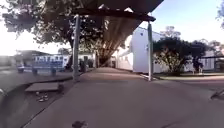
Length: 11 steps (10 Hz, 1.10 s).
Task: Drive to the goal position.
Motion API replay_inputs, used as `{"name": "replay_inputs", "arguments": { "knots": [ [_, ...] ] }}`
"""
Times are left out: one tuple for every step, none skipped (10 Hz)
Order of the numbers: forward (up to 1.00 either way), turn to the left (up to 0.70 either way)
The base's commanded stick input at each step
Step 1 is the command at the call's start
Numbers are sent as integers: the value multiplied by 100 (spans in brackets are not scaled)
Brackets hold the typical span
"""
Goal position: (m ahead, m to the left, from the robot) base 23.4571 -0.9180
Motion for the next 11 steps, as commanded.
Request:
{"name": "replay_inputs", "arguments": {
  "knots": [
    [70,0],
    [70,0],
    [70,0],
    [70,0],
    [70,0],
    [70,0],
    [70,0],
    [70,0],
    [70,0],
    [70,0],
    [70,0]
  ]
}}
